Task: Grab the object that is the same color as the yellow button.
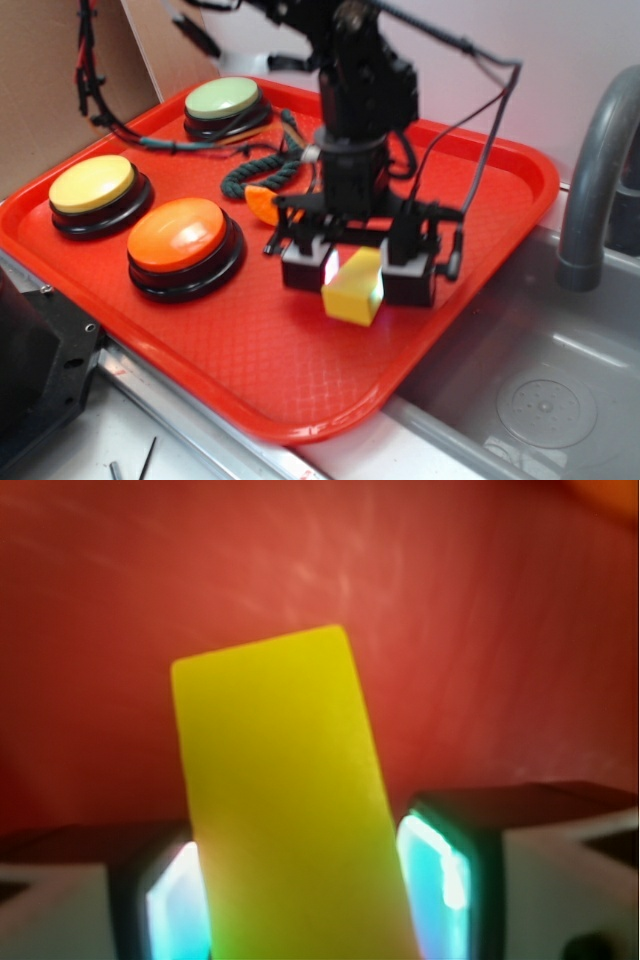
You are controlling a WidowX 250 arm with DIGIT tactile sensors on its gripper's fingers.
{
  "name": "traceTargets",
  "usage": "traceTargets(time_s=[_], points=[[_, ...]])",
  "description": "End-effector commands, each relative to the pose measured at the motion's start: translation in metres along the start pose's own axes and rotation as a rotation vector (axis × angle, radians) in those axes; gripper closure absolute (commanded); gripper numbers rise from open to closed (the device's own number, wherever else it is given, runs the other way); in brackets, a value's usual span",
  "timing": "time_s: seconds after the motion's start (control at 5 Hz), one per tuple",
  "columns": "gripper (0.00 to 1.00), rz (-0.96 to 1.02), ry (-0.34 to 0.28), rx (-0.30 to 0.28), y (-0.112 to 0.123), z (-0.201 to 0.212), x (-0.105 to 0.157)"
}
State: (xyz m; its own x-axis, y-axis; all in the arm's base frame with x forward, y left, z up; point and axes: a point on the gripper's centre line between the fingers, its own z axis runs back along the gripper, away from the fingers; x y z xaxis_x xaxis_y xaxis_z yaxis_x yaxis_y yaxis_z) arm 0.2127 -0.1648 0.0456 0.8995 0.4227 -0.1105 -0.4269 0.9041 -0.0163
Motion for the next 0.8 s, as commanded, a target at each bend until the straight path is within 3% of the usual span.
traceTargets(time_s=[0.0, 0.2, 0.4, 0.6], points=[[1.0, -0.126, -0.258, 0.101, -0.009, 0.106, 0.029], [1.0, -0.062, -0.261, 0.149, 0.018, 0.123, 0.038], [1.0, -0.016, -0.21, 0.143, 0.034, 0.125, 0.035], [1.0, -0.03, -0.197, 0.117, 0.032, 0.129, 0.034]])
